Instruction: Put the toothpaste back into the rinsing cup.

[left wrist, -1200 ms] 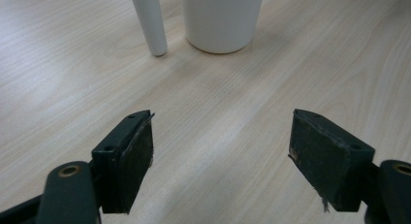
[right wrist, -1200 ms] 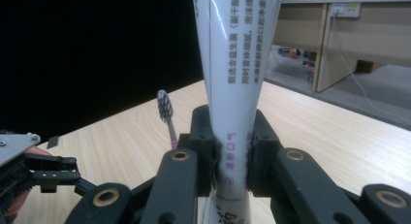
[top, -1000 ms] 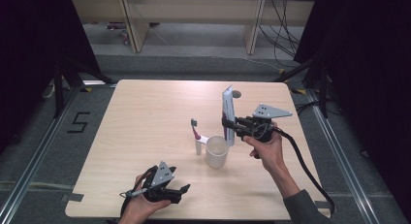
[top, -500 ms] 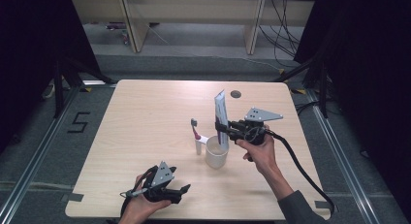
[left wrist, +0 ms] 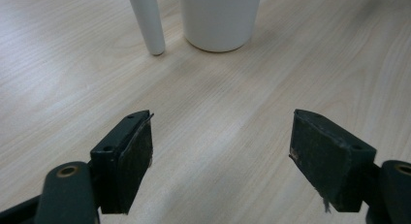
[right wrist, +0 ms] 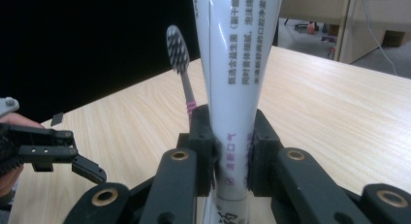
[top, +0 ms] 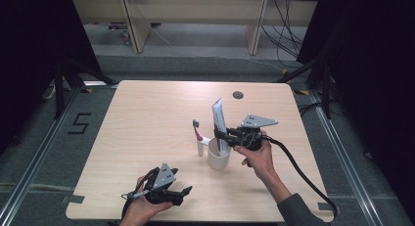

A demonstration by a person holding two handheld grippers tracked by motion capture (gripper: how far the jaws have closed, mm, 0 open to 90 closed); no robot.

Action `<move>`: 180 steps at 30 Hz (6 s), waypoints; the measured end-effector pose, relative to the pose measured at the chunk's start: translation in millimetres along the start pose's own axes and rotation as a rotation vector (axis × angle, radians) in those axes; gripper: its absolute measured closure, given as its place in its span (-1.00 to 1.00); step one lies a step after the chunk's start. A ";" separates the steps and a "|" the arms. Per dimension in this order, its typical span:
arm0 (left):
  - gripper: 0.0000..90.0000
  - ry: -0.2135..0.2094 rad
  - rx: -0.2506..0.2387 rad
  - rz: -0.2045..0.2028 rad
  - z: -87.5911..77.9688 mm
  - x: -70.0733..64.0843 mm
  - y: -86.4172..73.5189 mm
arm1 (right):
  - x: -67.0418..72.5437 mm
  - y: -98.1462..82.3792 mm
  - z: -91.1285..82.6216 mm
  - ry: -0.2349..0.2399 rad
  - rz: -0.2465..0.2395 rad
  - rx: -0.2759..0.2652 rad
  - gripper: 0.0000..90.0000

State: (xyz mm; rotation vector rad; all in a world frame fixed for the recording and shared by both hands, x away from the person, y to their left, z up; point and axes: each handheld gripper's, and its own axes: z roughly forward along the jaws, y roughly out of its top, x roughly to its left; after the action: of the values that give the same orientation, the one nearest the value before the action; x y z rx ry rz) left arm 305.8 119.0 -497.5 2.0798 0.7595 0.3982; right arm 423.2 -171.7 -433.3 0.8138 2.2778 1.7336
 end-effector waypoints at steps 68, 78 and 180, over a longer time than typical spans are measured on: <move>-0.49 -0.008 0.000 0.001 0.4 -2.5 0.7 | 5.3 -24.1 9.0 -0.052 -0.088 0.192 0.65; -0.49 -0.007 -0.003 -0.001 0.4 -2.2 1.1 | 4.6 -23.7 8.5 -0.055 -0.102 0.186 0.60; -0.48 0.012 0.005 0.013 -4.3 0.7 -1.4 | 3.2 -65.2 -147.1 -0.312 0.000 0.217 -0.38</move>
State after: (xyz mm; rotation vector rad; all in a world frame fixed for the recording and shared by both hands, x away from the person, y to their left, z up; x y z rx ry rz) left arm 303.6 122.8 -496.2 2.0899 0.7544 0.4166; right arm 334.5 -305.3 -447.4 1.0413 2.2694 1.2659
